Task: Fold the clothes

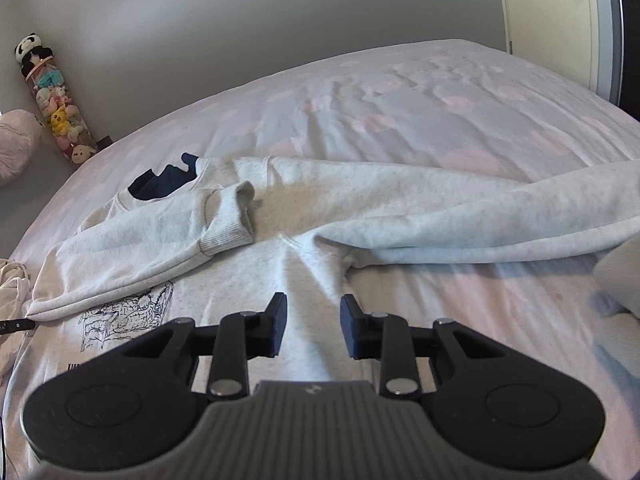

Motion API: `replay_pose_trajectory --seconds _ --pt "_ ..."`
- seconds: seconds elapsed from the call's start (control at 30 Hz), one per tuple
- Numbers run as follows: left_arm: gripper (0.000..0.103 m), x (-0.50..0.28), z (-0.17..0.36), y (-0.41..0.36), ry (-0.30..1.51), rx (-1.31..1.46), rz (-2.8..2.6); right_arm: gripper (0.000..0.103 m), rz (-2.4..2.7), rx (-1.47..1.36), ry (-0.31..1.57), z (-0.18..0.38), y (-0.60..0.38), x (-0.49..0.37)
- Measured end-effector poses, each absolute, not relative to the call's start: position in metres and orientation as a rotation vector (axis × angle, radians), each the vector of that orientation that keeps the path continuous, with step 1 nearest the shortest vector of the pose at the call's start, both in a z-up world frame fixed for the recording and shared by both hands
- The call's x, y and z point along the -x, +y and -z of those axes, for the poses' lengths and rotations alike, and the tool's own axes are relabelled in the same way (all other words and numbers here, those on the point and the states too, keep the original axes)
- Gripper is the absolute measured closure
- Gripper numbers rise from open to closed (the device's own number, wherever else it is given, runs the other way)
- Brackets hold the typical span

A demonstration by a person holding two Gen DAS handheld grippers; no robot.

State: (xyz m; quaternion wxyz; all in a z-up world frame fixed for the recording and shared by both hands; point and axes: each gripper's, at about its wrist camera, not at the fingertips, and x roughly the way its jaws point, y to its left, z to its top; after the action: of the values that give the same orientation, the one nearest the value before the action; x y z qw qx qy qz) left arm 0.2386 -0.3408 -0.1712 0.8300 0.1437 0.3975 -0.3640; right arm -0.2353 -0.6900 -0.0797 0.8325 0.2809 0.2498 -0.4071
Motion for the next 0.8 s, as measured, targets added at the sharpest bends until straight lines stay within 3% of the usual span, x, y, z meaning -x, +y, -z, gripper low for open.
replay_pose_trajectory --seconds 0.33,0.53,0.7,0.8 --pt "0.094 -0.237 0.181 -0.342 0.851 -0.34 0.701 0.069 0.918 -0.612 0.522 0.066 -0.692 0.264" --pt "0.085 -0.208 0.145 -0.315 0.823 -0.276 0.7 0.063 0.978 -0.643 0.503 0.056 -0.71 0.299" --pt "0.06 -0.171 0.123 -0.287 0.811 -0.21 0.686 0.063 1.102 -0.659 0.47 0.033 -0.739 0.364" --pt "0.057 -0.149 0.119 -0.278 0.802 -0.179 0.673 0.059 1.161 -0.703 0.424 0.016 -0.765 0.406"
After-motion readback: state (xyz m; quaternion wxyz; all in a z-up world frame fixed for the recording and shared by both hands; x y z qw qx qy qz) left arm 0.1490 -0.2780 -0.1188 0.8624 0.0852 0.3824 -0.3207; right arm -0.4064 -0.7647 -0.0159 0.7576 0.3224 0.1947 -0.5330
